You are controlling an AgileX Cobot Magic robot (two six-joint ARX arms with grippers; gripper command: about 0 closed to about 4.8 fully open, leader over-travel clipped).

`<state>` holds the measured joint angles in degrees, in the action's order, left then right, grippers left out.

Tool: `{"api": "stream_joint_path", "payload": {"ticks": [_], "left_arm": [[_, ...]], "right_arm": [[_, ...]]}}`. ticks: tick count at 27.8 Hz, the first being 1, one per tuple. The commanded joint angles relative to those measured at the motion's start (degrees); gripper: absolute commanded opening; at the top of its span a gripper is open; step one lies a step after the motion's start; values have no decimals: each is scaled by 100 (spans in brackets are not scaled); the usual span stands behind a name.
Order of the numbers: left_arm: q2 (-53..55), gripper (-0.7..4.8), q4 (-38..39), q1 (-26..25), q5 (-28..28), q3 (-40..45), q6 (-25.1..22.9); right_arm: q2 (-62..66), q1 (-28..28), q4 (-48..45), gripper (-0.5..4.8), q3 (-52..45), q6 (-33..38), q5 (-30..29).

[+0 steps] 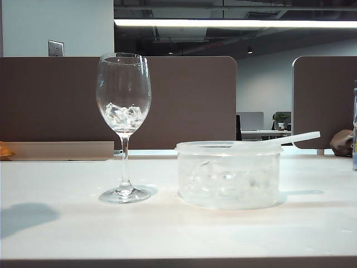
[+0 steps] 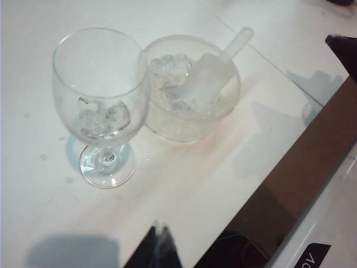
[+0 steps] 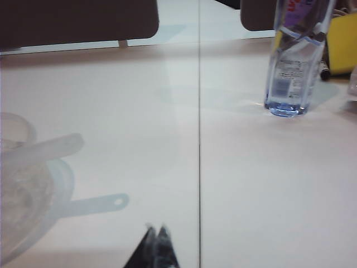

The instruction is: Pick up an ice shovel filled with ice cubes and pour the ice from the shovel into the glass.

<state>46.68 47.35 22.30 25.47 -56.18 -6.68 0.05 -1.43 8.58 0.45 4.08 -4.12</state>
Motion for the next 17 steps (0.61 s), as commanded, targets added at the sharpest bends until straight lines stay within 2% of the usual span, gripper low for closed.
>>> {"api": "stream_joint_path", "payload": {"ticks": [1, 17], "left_arm": [[-7, -2, -72, -7, 22, -17, -22], [-7, -2, -72, -7, 22, -17, -22]], "right_arm": [[7, 31, 140, -5, -42, 13, -2], [7, 31, 133, -5, -42, 26, 13]]}}
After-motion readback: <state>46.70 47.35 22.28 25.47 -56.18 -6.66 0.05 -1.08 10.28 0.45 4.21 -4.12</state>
